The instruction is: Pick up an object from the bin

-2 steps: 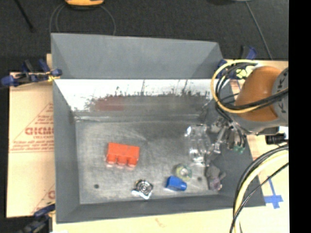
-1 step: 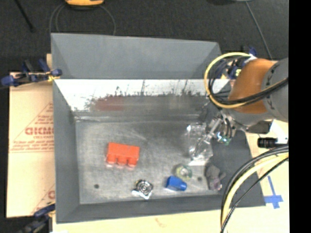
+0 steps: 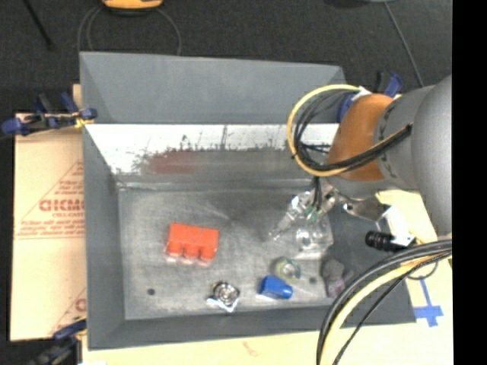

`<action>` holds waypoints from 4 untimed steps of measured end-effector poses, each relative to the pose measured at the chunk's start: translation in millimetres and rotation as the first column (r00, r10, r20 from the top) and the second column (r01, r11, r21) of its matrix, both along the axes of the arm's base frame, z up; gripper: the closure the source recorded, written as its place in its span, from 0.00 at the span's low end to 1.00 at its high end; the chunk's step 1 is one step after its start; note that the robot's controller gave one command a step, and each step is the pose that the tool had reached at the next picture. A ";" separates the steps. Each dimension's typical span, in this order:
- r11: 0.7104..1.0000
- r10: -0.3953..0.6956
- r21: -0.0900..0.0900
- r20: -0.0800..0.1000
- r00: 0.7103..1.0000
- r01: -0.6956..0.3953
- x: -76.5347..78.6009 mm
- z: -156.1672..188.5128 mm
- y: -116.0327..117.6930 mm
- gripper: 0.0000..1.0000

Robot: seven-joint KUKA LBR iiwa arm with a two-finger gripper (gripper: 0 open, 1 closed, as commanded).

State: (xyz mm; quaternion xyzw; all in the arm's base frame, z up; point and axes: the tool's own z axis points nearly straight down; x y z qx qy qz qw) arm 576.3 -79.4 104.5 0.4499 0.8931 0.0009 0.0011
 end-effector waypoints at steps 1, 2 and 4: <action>0.963 0.268 -0.003 0.027 0.963 -0.268 37.0 -18.9 161.2 0.00; 1.000 -0.008 0.005 0.039 0.999 0.008 9.1 -20.9 110.4 0.00; 1.000 -0.001 -0.002 0.000 1.000 0.001 11.4 -4.4 101.8 1.00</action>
Offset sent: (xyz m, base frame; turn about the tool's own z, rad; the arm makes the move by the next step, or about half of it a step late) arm 0.0327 0.1864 -0.0345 -0.2961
